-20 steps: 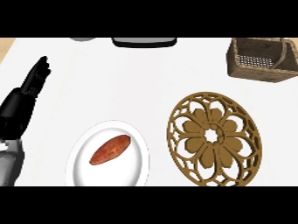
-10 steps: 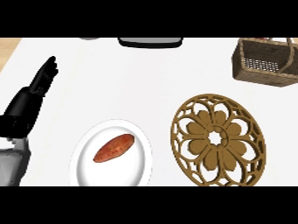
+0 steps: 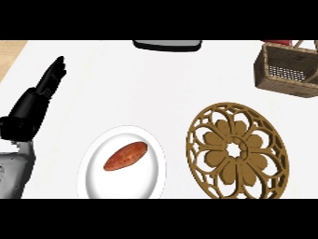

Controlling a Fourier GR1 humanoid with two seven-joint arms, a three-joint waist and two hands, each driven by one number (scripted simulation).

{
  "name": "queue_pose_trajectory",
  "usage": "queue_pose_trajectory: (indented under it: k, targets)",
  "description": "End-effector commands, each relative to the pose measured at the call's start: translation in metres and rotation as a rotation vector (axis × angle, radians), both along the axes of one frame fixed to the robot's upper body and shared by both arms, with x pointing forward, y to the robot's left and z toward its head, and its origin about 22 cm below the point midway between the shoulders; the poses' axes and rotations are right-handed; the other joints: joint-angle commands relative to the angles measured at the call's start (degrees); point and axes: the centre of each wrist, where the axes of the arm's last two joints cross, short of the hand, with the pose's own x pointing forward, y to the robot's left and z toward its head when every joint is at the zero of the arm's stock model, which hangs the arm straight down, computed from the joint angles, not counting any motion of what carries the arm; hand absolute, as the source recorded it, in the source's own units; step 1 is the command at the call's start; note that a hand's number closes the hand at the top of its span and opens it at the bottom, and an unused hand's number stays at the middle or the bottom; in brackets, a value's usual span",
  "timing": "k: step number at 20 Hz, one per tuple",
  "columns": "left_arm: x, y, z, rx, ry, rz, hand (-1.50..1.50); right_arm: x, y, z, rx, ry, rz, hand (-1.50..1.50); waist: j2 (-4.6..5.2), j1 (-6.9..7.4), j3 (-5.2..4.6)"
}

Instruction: Pick the squash from the placemat and place it in the basket

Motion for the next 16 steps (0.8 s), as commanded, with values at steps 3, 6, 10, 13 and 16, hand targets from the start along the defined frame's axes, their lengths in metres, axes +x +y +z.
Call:
queue_pose_trajectory:
  k: [3, 6, 10, 13, 16]
  targets:
    - [0.004, -0.015, -0.001, -0.006, -0.003, -0.012, 0.00, 0.019, 0.033, 0.044, -0.028, 0.074, 0.110, 1.50, -0.19, -0.11, -0.16]
    - [0.001, 0.003, -0.001, 0.004, 0.006, -0.003, 0.00, 0.036, 0.056, 0.058, -0.022, 0.105, 0.134, 1.50, -0.31, 0.03, -0.20]
    - [0.003, 0.007, 0.002, 0.010, -0.004, 0.023, 0.00, 0.064, 0.082, 0.050, -0.035, 0.182, 0.128, 1.50, -0.25, -0.55, -0.15]
    - [-0.006, 0.006, -0.008, -0.006, 0.023, 0.001, 0.00, 0.078, 0.103, 0.056, -0.052, 0.231, 0.144, 1.50, -0.42, -0.78, -0.16]
    - [0.000, 0.004, 0.003, -0.004, -0.008, 0.011, 0.00, 0.080, 0.105, 0.058, -0.088, 0.293, 0.148, 1.50, 0.02, -0.19, -0.11]
